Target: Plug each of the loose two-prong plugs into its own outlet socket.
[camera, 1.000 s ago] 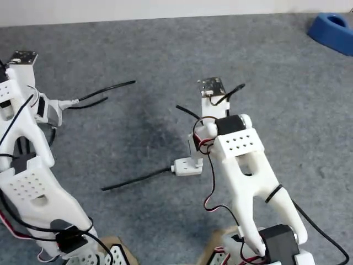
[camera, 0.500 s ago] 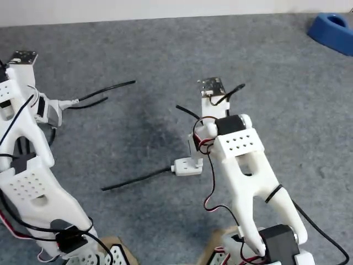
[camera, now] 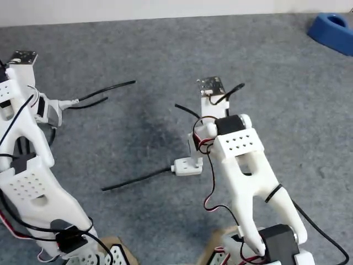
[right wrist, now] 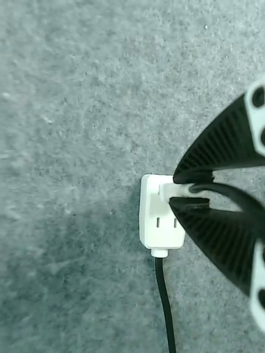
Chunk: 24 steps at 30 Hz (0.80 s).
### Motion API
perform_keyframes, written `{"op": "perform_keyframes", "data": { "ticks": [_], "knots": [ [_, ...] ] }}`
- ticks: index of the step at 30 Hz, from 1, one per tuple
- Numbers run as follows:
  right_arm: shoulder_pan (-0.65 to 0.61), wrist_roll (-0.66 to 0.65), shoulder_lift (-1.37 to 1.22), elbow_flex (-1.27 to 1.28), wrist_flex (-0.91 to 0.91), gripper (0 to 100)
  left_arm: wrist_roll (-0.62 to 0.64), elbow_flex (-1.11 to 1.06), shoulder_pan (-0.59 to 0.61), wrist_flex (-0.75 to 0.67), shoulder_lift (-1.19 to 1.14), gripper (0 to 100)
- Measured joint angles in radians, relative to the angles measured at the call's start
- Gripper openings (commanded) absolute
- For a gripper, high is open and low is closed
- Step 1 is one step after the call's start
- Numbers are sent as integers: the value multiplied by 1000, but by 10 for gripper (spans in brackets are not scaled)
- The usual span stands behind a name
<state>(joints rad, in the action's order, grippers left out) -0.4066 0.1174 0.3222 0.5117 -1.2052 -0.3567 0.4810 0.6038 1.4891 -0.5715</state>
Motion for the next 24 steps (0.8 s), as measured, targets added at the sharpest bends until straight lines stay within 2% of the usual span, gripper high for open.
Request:
{"op": "perform_keyframes", "data": {
  "ticks": [24],
  "knots": [
    [0,0,0,0,20,5,0,0,0,0,0,216]
  ]
}}
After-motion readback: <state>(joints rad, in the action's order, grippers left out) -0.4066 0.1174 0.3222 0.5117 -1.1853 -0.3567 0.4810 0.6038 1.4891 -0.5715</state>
